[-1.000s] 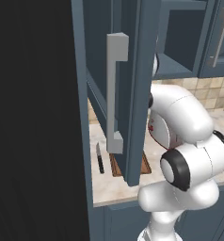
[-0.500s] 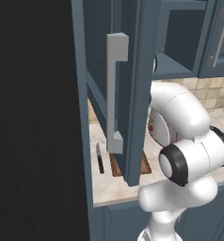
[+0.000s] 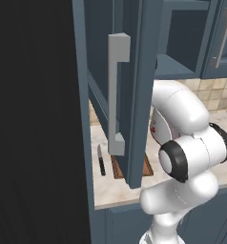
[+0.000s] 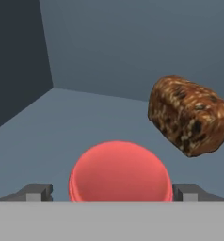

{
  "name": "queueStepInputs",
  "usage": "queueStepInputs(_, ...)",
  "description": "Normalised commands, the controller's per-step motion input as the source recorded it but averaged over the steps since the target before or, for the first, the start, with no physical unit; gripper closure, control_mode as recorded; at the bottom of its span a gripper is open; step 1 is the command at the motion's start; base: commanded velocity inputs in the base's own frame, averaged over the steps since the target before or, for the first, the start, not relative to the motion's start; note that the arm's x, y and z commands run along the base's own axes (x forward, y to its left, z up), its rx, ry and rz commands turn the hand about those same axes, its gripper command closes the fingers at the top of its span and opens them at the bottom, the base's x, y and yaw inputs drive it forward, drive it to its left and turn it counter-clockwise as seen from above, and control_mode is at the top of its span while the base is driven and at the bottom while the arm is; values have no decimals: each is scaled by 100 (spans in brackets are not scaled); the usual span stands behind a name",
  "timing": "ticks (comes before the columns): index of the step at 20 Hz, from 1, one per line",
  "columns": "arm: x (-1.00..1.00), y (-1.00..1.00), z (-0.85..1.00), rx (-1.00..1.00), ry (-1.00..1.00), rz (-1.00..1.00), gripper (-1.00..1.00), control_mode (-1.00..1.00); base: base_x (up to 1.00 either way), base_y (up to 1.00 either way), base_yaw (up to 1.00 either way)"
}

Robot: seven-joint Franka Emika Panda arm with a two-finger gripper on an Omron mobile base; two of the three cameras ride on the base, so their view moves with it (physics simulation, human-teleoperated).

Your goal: Pick the bread, place it on the cutting board, pick the jam, place it on the counter, and close the cabinet.

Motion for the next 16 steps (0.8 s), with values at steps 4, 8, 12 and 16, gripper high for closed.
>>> queueStepInputs(4,12,0,0,0,0,0,-100,-100,0,0,0)
queueStepInputs(8,4,0,-2,0,0,0,100,-100,0,0,0)
queueStepInputs(12,4,0,-2,0,0,0,100,-100,0,0,0)
queueStepInputs(16,0,0,0,0,0,2,100,-100,0,0,0)
